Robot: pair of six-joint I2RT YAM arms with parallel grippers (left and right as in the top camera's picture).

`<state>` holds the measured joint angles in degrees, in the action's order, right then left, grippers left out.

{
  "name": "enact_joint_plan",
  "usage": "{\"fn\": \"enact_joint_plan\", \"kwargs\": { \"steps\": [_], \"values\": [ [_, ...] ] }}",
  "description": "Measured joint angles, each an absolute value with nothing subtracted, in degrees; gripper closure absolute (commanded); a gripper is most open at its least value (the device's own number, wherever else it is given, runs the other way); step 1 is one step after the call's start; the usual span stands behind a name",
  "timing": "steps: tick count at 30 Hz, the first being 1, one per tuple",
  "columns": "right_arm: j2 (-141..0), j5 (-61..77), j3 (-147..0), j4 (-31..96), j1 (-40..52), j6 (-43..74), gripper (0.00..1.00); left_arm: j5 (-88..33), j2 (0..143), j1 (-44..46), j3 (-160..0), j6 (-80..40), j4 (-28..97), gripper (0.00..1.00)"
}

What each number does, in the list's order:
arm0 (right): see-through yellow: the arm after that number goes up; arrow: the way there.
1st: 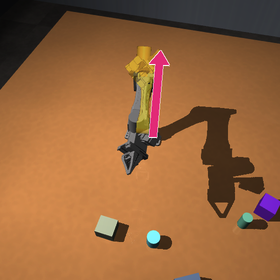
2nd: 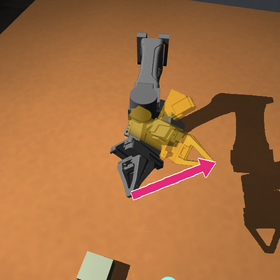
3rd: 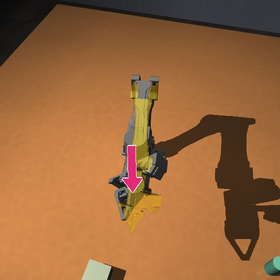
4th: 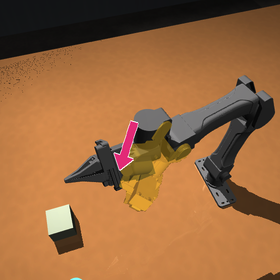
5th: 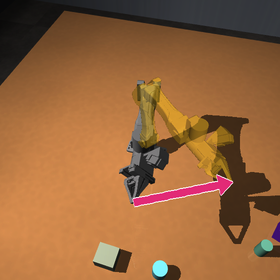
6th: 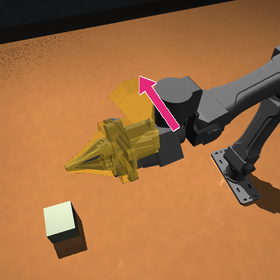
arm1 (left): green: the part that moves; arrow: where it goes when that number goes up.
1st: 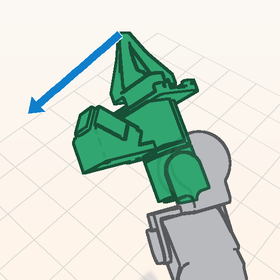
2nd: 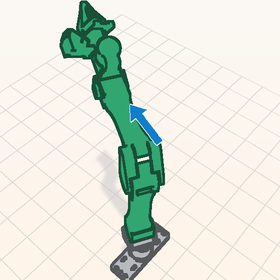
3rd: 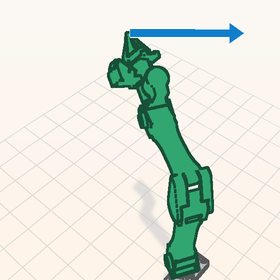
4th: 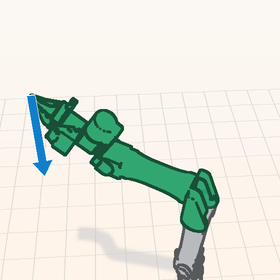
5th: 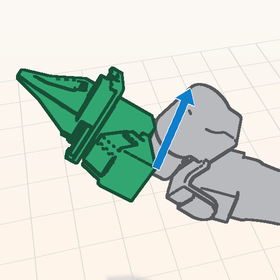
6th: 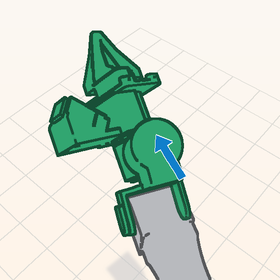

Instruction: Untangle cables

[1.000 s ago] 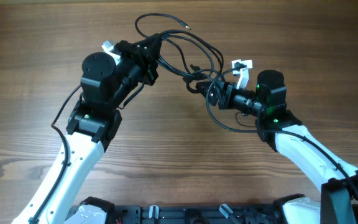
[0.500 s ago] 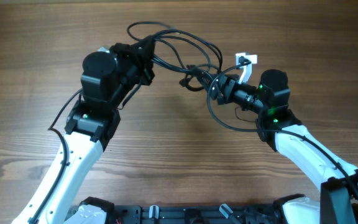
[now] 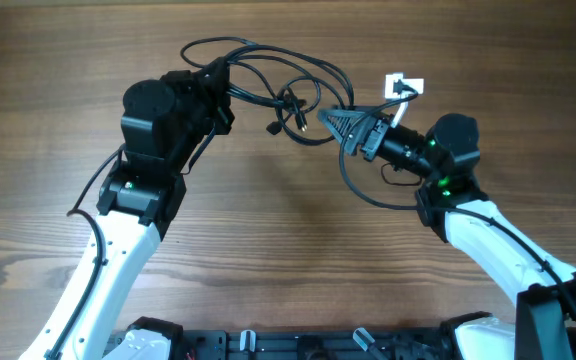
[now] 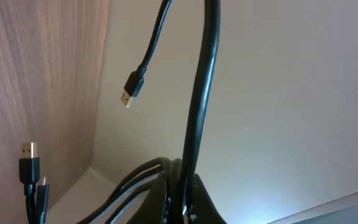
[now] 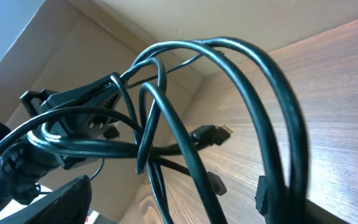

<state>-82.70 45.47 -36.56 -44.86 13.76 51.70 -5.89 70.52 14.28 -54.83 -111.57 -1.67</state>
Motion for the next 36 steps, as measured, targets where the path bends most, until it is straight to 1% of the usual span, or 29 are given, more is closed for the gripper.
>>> {"fn": "enact_joint_plan", "kwargs": {
  "steps": [5, 10, 14, 19, 25, 36],
  "values": [
    [-82.7, 46.3, -36.6, -47.4, 11.6, 52.6, 0.11, -5.9, 70.5, 15.1, -54.8, -111.8, -3.4, 0.96],
    [-82.7, 46.3, -36.6, -47.6, 11.6, 53.4, 0.11, -6.3, 70.5, 19.6, -54.8, -111.8, -3.4, 0.96],
    [-82.7, 46.2, -36.6, -47.2, 11.6, 53.6, 0.11, -6.5, 70.5, 21.2, -54.8, -111.8, -3.4, 0.96],
    [-82.7, 43.2, -36.6, -38.6, 11.6, 53.1, 0.11, -6.9, 70.5, 22.7, -54.8, -111.8, -6.0, 0.96],
    [-82.7, 37.8, -36.6, -29.1, 11.7, 51.0, 0.1, -8.7, 70.5, 23.1, -54.8, -111.8, -6.0, 0.96],
    [-82.5, 32.0, -37.4, -20.4, 11.9, 47.6, 0.1, -13.0, 71.3, 23.6, -54.6, -112.9, -9.1, 0.96]
  ]
}}
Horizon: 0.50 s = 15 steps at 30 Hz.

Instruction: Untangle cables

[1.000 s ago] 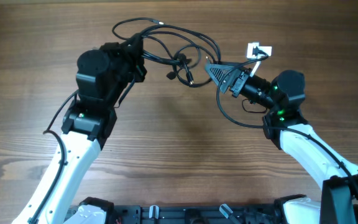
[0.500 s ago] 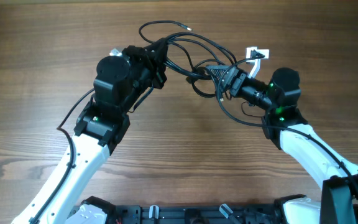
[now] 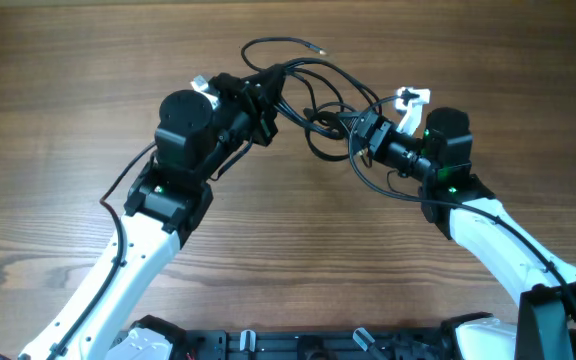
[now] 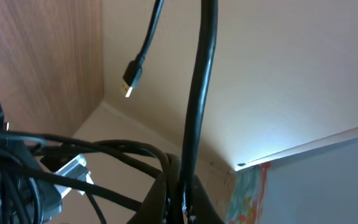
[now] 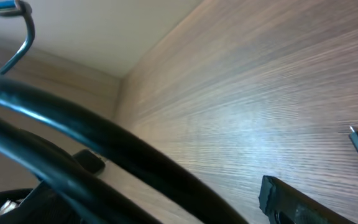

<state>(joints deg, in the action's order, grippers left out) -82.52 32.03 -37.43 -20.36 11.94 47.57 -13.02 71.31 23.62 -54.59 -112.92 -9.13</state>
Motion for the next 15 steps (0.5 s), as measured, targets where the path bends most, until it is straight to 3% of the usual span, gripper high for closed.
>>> {"fn": "enact_joint_plan", "kwargs": {
  "steps": [9, 15],
  "values": [
    [-82.0, 31.0, -38.1, -20.2, 12.0, 46.8, 0.1, -14.6, 71.6, 23.6, -54.4, -115.9, -13.1, 0.96],
    [-82.7, 27.1, -37.5, -16.2, 11.8, 46.2, 0.1, -15.2, 71.1, 23.3, -54.5, -116.0, -22.4, 0.96]
  ]
}}
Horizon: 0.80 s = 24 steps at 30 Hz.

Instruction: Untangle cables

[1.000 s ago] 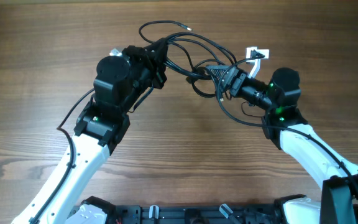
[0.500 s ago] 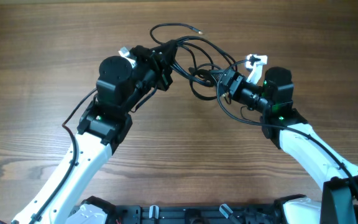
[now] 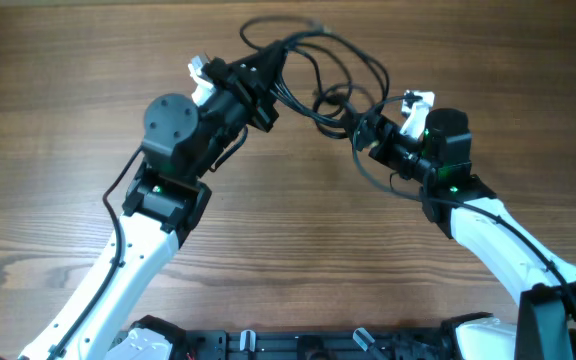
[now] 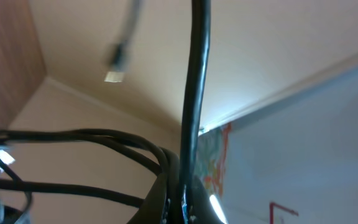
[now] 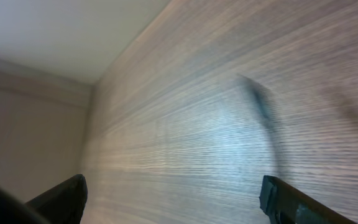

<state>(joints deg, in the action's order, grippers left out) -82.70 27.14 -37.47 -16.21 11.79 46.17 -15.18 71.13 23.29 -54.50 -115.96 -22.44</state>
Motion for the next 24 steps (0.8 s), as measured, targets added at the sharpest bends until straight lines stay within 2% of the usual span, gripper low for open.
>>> {"fn": "enact_joint_plan", "kwargs": {
  "steps": [8, 13, 17, 24],
  "values": [
    [-82.8, 25.4, -37.4, -16.6, 11.8, 46.2, 0.09, -17.5, 70.9, 23.3, -54.5, -116.0, -20.9, 0.96],
    [-82.8, 30.6, -36.9, -27.2, 11.8, 46.0, 0.1, -17.5, 70.9, 22.5, -54.7, -115.6, -14.0, 0.96],
    [-82.9, 37.5, -36.8, -32.7, 11.7, 45.7, 0.07, -17.5, 70.8, 20.6, -54.7, -110.7, -12.4, 0.96],
    [-82.9, 43.5, -36.8, -33.2, 11.7, 41.0, 0.04, -17.9, 70.8, 16.0, -54.7, -99.3, -8.9, 0.96]
  ]
}}
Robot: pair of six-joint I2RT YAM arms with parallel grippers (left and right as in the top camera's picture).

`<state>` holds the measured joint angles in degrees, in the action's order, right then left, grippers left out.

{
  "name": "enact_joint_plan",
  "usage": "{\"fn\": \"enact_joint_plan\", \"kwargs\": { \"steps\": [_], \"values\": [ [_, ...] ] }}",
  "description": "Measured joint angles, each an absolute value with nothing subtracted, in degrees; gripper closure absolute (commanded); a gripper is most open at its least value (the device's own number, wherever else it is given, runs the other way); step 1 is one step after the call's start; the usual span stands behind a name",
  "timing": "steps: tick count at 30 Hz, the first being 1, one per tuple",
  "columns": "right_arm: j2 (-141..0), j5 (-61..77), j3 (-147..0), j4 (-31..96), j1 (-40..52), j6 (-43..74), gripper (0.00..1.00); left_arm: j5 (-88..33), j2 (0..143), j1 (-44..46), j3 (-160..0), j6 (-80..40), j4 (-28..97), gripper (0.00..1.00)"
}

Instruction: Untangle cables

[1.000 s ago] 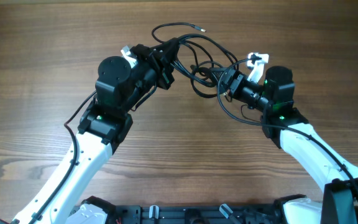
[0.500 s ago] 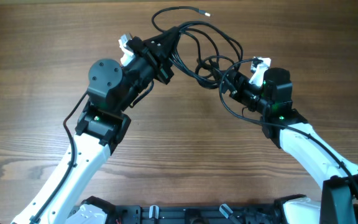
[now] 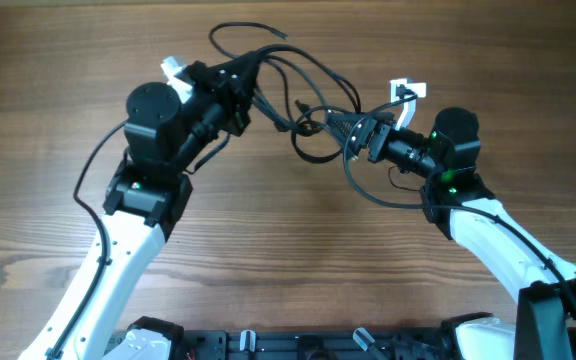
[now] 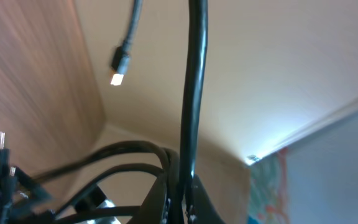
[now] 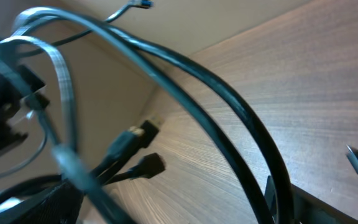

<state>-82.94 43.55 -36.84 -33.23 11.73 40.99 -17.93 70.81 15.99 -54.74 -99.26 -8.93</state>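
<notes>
A tangle of black cables [image 3: 298, 105] hangs between my two grippers above the wooden table [image 3: 298, 260]. My left gripper [image 3: 236, 88] is shut on one thick black cable [image 4: 191, 112], which rises straight out of the jaws; a loose USB plug [image 4: 118, 67] dangles beside it. My right gripper [image 3: 346, 128] stands open, fingers wide apart, with cable loops [image 5: 229, 118] running between them and past the right finger [image 5: 277, 193]. Two black plugs [image 5: 138, 140] hang in front of it.
A white connector or tag [image 3: 405, 90] sticks up just behind the right wrist. One cable loop [image 3: 368, 190] sags under the right gripper toward the table. The far table edge lies close behind the tangle.
My left gripper has moved left and a little nearer with its cable. The right gripper now points further left, and cables and plugs cross its view where mostly table showed before.
At first the left gripper held the cable at the left and the open right gripper sat in the loops. Then the left gripper stood much closer to the right one, then nearer the far edge. Now the two are further apart again, the tangle stretched between them.
</notes>
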Motion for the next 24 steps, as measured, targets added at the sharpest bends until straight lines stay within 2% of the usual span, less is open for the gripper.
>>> {"fn": "enact_joint_plan", "kwargs": {
  "steps": [3, 10, 12, 19, 24],
  "values": [
    [-82.9, 43.9, -36.8, -33.3, 11.7, 35.9, 0.01, -17.9, 70.8, 13.4, -54.7, -97.3, -5.9, 0.96],
    [-82.9, 45.0, -36.8, -38.1, 11.3, 27.2, 0.01, -17.9, 70.8, 9.3, -54.7, -96.0, -4.2, 0.96],
    [-82.9, 46.7, -36.8, -41.5, 11.3, 26.5, 0.04, -17.9, 70.8, 8.8, -54.7, -96.0, -3.8, 0.96],
    [-82.9, 53.1, -36.8, -50.3, 11.6, 22.4, 0.04, -17.9, 70.8, 8.8, -54.8, -96.0, 3.0, 0.96],
    [-82.9, 54.9, -36.8, -48.8, 16.0, 13.3, 0.04, -17.9, 70.8, 9.7, -54.8, -96.0, 4.2, 0.96]
  ]
}}
